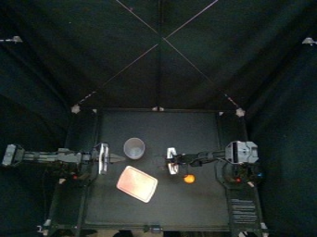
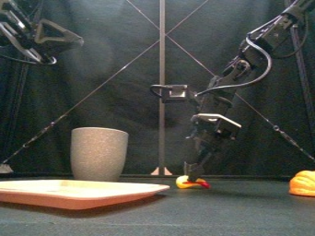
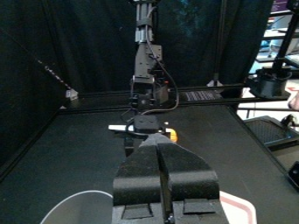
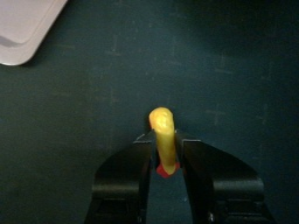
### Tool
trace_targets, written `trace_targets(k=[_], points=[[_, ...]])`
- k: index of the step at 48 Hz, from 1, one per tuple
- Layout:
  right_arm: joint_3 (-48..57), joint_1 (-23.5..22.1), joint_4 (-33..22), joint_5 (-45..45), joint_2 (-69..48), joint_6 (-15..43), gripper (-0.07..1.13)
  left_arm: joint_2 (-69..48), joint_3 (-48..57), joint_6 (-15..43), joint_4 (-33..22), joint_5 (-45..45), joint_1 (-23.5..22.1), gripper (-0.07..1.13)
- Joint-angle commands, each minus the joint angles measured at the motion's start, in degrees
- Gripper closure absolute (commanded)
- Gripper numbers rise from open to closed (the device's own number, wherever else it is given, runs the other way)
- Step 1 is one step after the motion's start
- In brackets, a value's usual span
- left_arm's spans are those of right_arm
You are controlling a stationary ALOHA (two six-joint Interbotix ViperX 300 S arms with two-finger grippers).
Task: Pick the shrimp then place it in the grey bowl
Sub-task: Place shrimp in the grey bowl
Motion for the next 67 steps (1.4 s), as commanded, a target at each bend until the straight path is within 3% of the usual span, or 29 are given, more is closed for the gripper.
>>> trace_targets(k=[1, 24, 45, 58, 67], points=[[-0.44, 0.09, 0.53, -0.18, -0.53, 0.09, 0.42, 0.18, -0.79, 0.09, 0.18, -0.44, 0.53, 0.98], [-0.97, 0.26, 3.34, -0.62, 3.87, 0.09, 0.42, 0.09, -0.79, 0.09, 0.09, -0.53, 1.05, 0.98], [-1.41, 0.18, 3.43, -0.79, 0.18, 0.70, 0.45, -0.35, -0.79, 0.00, 0.00, -0.53, 1.05, 0.98], [-2.11, 0.26, 3.43, -0.62, -0.97, 0.79, 0.62, -0.26, -0.70, 0.00, 0.00, -0.53, 1.14, 0.98], [-5.63, 0.26, 2.81, -0.53, -4.04, 0.62, 0.63, -0.26, -0.70, 0.00, 0.00, -0.53, 1.14, 0.98]])
